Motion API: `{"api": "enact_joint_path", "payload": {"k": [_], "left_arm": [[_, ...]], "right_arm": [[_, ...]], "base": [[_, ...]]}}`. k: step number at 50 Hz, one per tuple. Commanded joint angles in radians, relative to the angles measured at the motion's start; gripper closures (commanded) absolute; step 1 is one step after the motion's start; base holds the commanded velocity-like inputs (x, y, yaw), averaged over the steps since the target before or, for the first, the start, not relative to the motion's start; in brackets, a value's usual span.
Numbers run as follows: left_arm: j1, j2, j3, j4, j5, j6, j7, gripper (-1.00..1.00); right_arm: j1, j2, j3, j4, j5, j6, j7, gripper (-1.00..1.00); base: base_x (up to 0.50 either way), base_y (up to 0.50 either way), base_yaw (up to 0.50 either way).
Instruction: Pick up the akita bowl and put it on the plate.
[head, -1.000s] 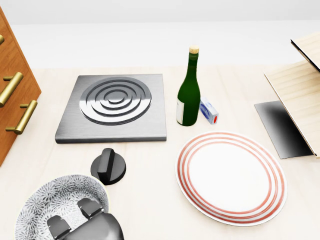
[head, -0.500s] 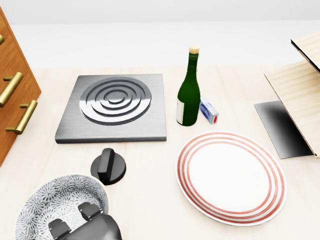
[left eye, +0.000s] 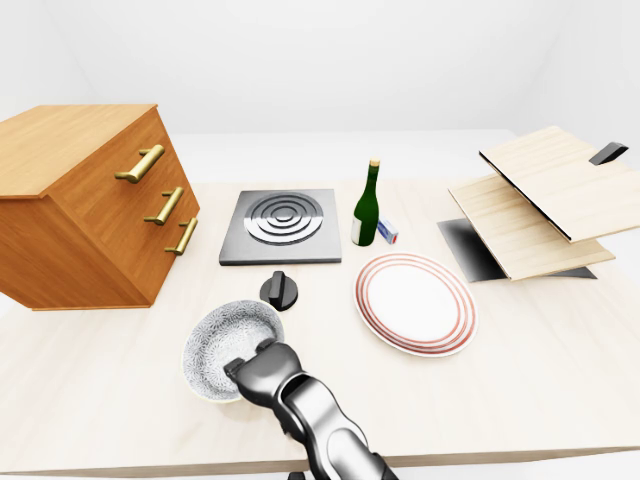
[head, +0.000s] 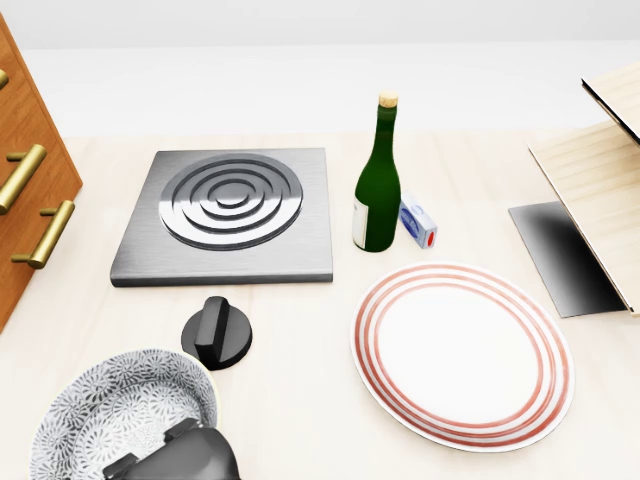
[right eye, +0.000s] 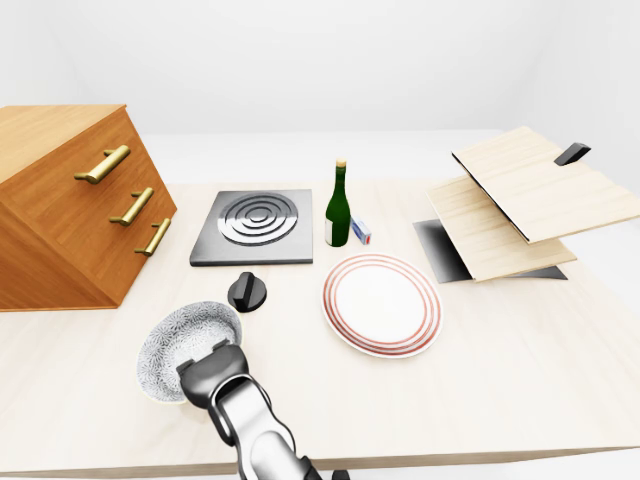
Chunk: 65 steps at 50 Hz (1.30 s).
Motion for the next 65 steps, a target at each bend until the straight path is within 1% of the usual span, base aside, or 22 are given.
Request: {"api": "enact_joint_path", "payload": {"k": [1,13,22,40,65], "left_arm": [[-0.001,0.000,-0.003,0.001,0.000,0.000,0.001,-1.00],[0.000,-0.001,0.000,-0.004,-0.001,0.000,0.001,-1.00],[0.000,-0.001,-0.001,0.000,-0.002,0.000,0.001,-1.00],[0.001,-0.003,-0.001,-0.002,-0.004,0.000,-0.001,-1.00],[0.004,-0.005,0.005,-0.010,-0.008,0.000,-0.002,-1.00]], "right_arm": [[-0.004,0.004,-0.006,-0.004,0.017,0.000,0.000,1.00],[-0.003,0.001,0.000,-0.010,0.028,0.000,0.000,1.00],[-0.018,0.007,-0.015,0.001,0.030,0.000,0.000,1.00],[-0.006,-0.009,-0.010,-0.144,-0.032,0.000,0.000,1.00],[-0.026,0.017,-0.001,-0.315,-0.126,0.000,0.000,1.00]], "base": [[0.00,0.00,0.00],[0.00,0.00,0.00],[0.00,0.00,0.00],[0.00,0.00,0.00],[0.00,0.00,0.00]]}}
